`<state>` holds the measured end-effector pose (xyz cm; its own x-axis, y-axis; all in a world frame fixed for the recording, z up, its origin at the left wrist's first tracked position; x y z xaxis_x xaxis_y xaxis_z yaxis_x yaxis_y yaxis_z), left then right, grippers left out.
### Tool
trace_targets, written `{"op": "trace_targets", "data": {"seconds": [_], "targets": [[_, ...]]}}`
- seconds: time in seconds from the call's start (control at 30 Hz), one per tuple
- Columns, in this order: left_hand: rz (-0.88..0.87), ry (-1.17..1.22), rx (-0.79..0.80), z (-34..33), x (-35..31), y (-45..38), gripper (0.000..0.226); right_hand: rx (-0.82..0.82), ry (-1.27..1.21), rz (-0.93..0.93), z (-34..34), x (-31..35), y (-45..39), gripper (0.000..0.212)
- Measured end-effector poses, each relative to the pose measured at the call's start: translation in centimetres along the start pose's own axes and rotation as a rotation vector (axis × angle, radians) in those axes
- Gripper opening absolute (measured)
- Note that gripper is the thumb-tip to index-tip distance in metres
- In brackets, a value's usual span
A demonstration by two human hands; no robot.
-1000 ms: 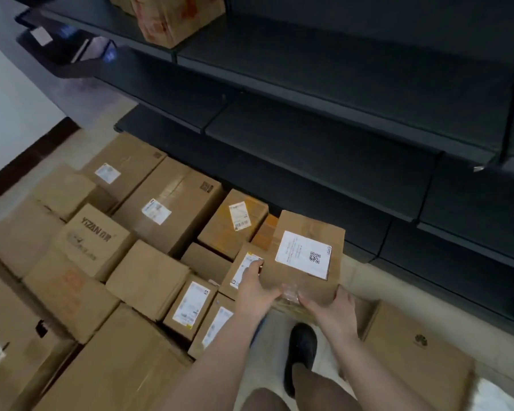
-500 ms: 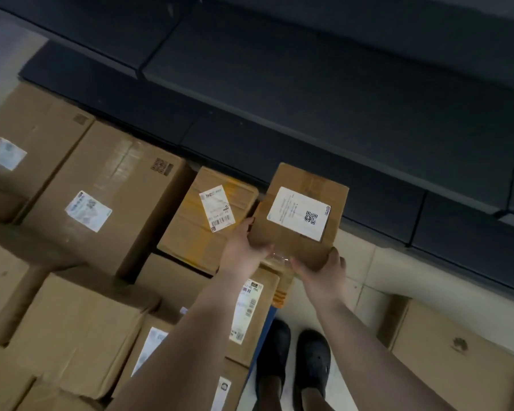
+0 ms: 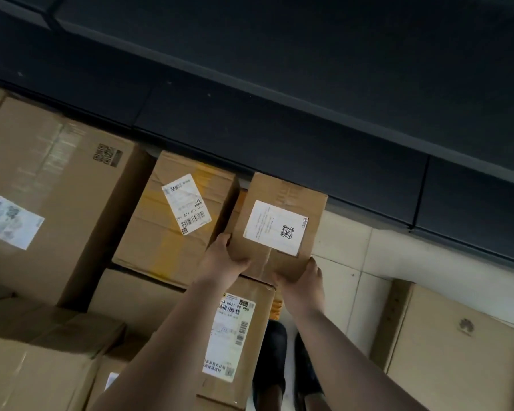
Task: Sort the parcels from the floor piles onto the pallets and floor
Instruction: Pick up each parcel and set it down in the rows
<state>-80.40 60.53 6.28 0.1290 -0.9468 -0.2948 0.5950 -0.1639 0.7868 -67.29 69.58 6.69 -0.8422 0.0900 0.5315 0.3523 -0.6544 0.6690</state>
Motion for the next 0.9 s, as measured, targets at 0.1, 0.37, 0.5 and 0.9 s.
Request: {"op": "trace_targets", "data": {"seconds": [0.1,0.37,0.5,0.9], "targets": [[-0.007,-0.135,0.0,0.7,-0.5,2.1,0.076,0.093,0.071,-0.027,1.3,0.5,1.5,0.07],[-0.17,-0.319,-0.069,5.9,-4.2,15.5,0.056,0.098,0.339,0.12,12.9,5.1,12.1,0.066],[-0.273,-0.382,-0.079,7.6,-6.6,23.1,0.051,0.039,0.441,0.194,18.9,6.1,18.8,0.06],[-0.773,-0.81,-0.003,-5.2,-16.2,46.2,0.04,-0.259,0.499,0.089,35.4,-3.4,36.2,0.045]]}}
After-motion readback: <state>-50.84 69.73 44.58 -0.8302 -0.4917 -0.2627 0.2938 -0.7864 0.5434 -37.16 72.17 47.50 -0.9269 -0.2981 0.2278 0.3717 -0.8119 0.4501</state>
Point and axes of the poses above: each hand's wrist, its own y-axis away from the middle knuckle, its own z-axis out of the back of the hand, x = y × z, the point moved 1 cm from there along -y, towards the middle knuckle, and after that the axes turned 9 degrees about z, right-handed, at the moved point
